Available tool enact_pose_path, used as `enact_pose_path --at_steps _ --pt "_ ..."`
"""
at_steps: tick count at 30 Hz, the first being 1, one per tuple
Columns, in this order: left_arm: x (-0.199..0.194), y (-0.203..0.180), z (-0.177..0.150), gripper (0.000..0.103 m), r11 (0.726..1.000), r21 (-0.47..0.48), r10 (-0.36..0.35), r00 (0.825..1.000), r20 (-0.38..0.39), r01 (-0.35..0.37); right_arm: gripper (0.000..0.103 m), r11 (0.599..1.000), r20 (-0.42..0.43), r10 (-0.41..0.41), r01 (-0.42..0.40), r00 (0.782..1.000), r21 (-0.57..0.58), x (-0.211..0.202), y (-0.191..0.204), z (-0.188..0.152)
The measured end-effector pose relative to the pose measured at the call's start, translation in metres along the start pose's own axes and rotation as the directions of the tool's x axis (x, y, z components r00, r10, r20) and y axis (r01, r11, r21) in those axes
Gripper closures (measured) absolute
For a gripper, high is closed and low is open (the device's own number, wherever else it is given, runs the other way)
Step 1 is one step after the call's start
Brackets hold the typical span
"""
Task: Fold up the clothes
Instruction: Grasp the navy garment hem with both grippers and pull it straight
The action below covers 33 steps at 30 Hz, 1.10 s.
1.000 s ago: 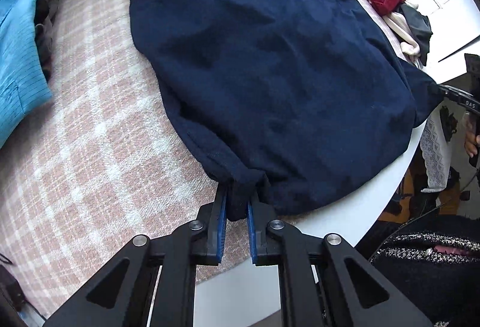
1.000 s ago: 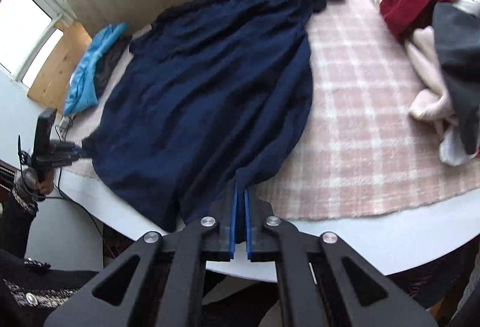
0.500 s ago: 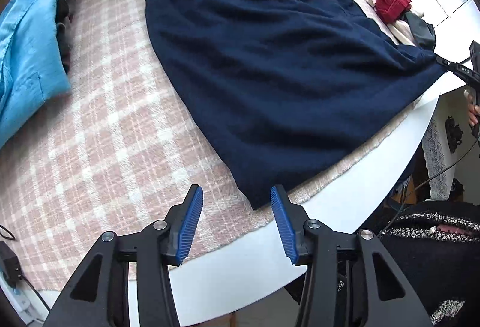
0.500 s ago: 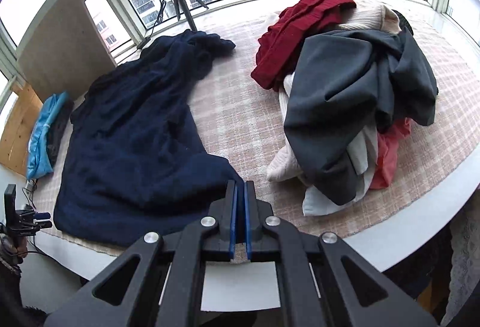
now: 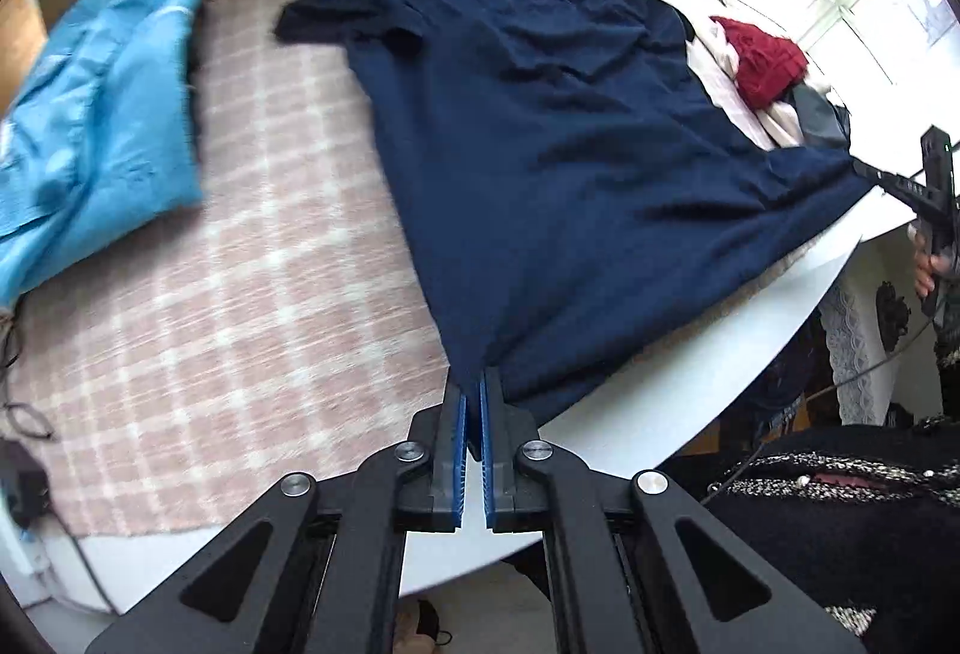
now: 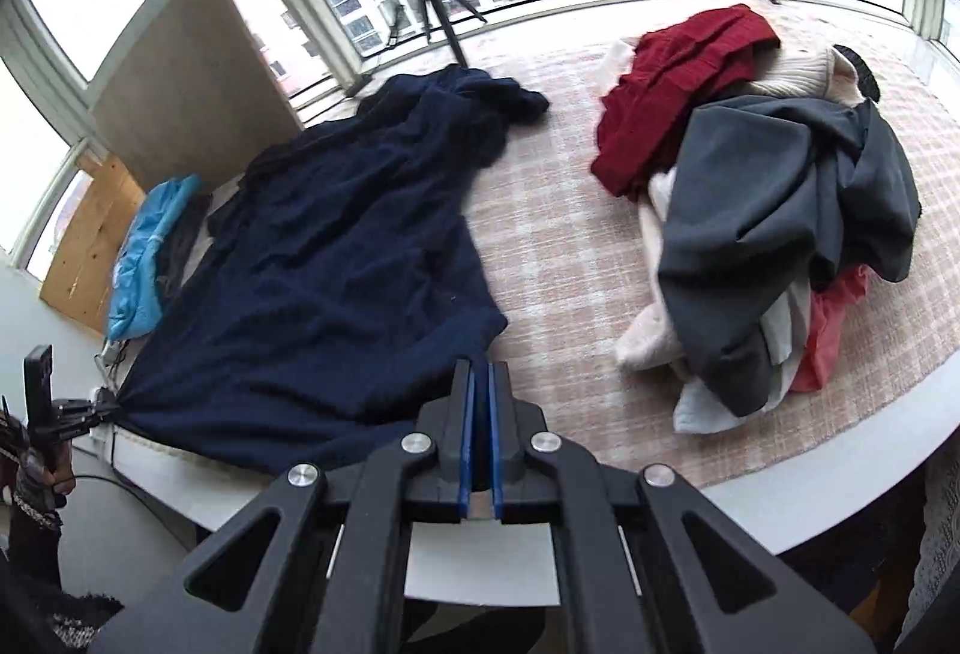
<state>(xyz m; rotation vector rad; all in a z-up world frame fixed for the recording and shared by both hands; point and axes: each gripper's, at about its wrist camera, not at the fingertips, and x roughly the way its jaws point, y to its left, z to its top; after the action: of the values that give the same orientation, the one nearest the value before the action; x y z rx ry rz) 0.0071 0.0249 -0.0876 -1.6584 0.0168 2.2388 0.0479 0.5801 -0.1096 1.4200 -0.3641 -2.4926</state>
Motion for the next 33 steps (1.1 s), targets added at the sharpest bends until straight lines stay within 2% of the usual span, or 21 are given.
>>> enact_pose_path --at_steps 3,5,6,8,11,12,14,16,19,22,24,28,33 --pt "-0.043 0.033 0.002 0.103 0.998 -0.063 0.033 0.999 0.042 -0.030 0.099 0.999 0.020 0.046 -0.045 0.999 -0.021 -0.009 0.020 -0.006" --pt "-0.038 0.036 0.028 0.103 0.992 -0.071 0.111 0.993 0.047 -0.108 0.099 0.999 0.039 0.050 -0.049 0.998 -0.021 -0.005 0.023 0.003" --pt "-0.026 0.041 0.044 0.103 0.989 -0.069 0.134 0.990 0.045 -0.131 0.099 0.999 0.047 0.029 -0.028 0.998 -0.024 0.002 0.022 0.011" --pt "-0.002 0.050 0.072 0.095 0.989 -0.063 0.140 0.989 0.041 -0.137 0.099 0.999 0.044 -0.045 0.046 0.998 -0.024 0.023 0.014 0.028" --pt "0.047 0.039 0.088 0.088 0.991 -0.079 0.109 0.993 -0.037 -0.111 0.099 0.985 -0.003 -0.170 0.170 0.985 -0.017 0.054 -0.007 0.043" --pt "0.049 0.030 0.077 0.084 0.993 -0.062 0.098 0.994 -0.049 -0.101 0.099 0.980 -0.020 -0.200 0.200 0.980 -0.018 0.061 -0.013 0.045" --pt "0.053 0.010 0.055 0.069 0.996 -0.029 0.078 0.994 -0.075 -0.080 0.099 0.976 -0.046 -0.220 0.219 0.974 -0.020 0.070 -0.022 0.043" --pt "0.058 -0.008 0.031 0.066 0.999 -0.007 0.051 0.993 -0.104 -0.052 0.099 0.974 -0.057 -0.223 0.221 0.973 -0.042 0.070 -0.022 0.035" --pt "0.073 -0.027 -0.019 0.065 0.998 -0.054 -0.033 0.985 -0.170 0.024 0.099 0.975 -0.076 -0.220 0.216 0.972 -0.058 0.070 -0.021 0.025" --pt "0.086 -0.041 -0.058 0.065 0.995 -0.098 -0.057 0.974 -0.221 0.036 0.099 0.977 -0.090 -0.208 0.204 0.974 -0.059 0.066 -0.020 0.020" --pt "0.096 -0.043 -0.069 0.065 0.986 -0.154 -0.093 0.969 -0.227 0.059 0.099 0.978 -0.097 -0.202 0.197 0.975 -0.063 0.064 -0.019 0.018" --pt "0.113 -0.048 -0.069 0.065 0.975 -0.209 -0.124 0.969 -0.211 0.079 0.099 0.976 -0.115 -0.208 0.199 0.971 -0.085 0.064 -0.018 0.016" --pt "0.127 -0.062 -0.065 0.065 0.982 -0.182 -0.086 0.970 -0.229 0.044 0.099 0.980 -0.117 -0.189 0.180 0.975 -0.088 0.060 -0.020 0.011"
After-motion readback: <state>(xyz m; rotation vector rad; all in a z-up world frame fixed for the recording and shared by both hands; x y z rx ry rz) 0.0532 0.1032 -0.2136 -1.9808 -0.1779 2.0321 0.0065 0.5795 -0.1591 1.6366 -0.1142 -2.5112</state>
